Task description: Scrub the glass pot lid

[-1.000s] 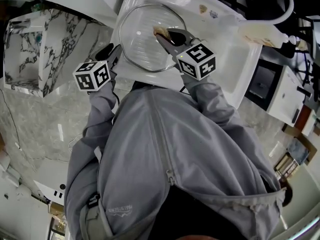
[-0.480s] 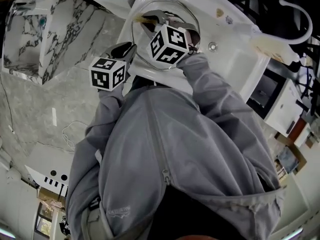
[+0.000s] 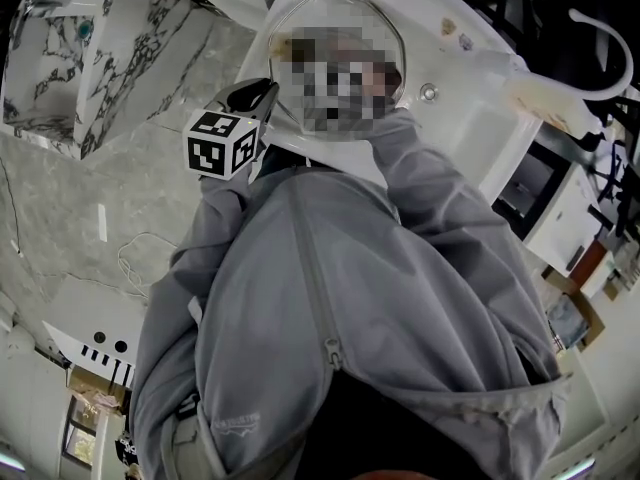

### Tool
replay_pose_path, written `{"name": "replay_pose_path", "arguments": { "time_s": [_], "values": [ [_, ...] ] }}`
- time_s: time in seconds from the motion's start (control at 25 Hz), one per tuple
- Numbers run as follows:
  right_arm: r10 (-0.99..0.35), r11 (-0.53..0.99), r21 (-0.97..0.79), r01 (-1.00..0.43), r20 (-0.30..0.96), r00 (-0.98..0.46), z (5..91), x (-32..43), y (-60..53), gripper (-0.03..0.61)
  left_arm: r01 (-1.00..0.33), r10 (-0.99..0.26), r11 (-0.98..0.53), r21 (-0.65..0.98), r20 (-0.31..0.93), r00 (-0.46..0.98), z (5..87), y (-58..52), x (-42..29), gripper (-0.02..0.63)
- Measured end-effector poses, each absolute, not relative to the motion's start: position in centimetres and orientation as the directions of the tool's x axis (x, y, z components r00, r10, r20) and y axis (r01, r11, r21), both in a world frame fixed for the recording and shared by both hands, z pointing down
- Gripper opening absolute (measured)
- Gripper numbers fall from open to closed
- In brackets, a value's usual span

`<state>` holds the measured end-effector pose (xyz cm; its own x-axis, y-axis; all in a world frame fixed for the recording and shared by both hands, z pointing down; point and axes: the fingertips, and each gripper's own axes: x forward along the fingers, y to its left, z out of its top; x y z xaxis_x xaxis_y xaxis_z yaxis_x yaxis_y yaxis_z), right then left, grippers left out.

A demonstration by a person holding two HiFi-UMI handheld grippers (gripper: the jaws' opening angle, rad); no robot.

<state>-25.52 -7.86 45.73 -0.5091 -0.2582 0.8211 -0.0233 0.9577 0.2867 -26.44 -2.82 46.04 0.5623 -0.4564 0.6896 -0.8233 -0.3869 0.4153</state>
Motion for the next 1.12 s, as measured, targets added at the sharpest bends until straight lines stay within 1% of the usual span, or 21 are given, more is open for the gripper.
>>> {"name": "replay_pose_path", "arguments": {
  "time_s": [0.52, 0.8, 1.12],
  "values": [
    [-0.131, 0.991, 0.127, -0.043, 0.843, -0.523, 45.8, -23.8, -1.4, 0.046, -0.843, -0.476, -0.383, 0.377, 0.701, 0.53, 46.2, -2.8, -26.5, 0.049],
    [-0.061, 0.996, 0.011, -0.092, 0.828, -0.557, 45.8, -23.0, 1.6, 0.046, -0.855, -0.482, -0.384, 0.35, 0.713, 0.508, 46.2, -2.7, -26.5, 0.048],
    [0.073, 0.967, -0.207, -0.15, 0.785, -0.615, 45.7, -22.3, 4.5, 0.046, -0.861, -0.485, -0.387, 0.332, 0.72, 0.496, 46.2, -2.8, -26.5, 0.048]
  ]
}}
